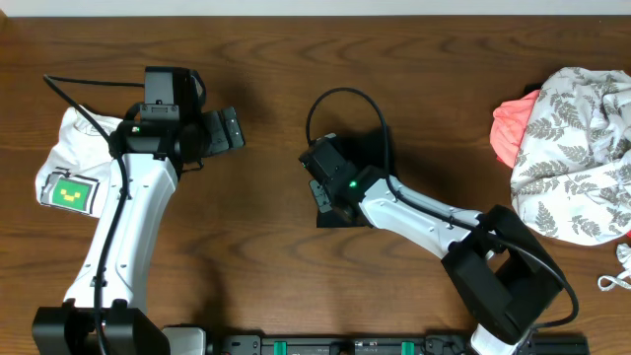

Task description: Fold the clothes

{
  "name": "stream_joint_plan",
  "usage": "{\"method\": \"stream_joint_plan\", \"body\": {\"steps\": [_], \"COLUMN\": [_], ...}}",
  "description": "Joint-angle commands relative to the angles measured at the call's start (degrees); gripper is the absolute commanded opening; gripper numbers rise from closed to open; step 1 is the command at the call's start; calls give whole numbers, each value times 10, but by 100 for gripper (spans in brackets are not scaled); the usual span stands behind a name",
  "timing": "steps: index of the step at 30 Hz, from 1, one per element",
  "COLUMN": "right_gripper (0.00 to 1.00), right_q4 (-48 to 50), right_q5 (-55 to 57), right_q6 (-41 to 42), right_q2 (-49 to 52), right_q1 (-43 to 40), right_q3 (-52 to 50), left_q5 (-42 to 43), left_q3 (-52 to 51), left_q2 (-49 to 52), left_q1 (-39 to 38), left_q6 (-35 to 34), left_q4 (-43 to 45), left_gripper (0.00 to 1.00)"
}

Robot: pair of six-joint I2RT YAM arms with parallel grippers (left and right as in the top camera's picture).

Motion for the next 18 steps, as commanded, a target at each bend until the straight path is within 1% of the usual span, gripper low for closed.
{"method": "stream_joint_plan", "body": {"steps": [1, 4, 5, 11, 14, 16, 18], "right_gripper": [26, 36, 36, 35, 35, 33, 34], "right_q4": [-1, -7, -10, -37, -35, -33, -33], "right_q5": [-6, -6, -6, -6, -6, -6, -6], "right_q6": [-5, -22, -26, -30, -30, -30, -30], "right_q2": [-6, -22, -24, -25, -25, -25, -25], "right_q1": [7, 7, 7, 7, 7, 7, 7], "right_q3": [22, 38, 43, 52, 52, 52, 52], "left_q5": [6, 6, 6, 6, 6, 6, 6], "left_q3": [8, 8, 8, 8, 8, 8, 8], "left_q2": [-10, -10, -10, -10, -10, -10, -10], "left_q1": [2, 2, 2, 2, 2, 2, 2], "left_q6": [-5, -5, -5, -5, -5, -5, -3], "left_q4": [0, 0, 0, -3, -3, -4, -5], "left_gripper": [98, 97, 97, 97, 97, 97, 97]}}
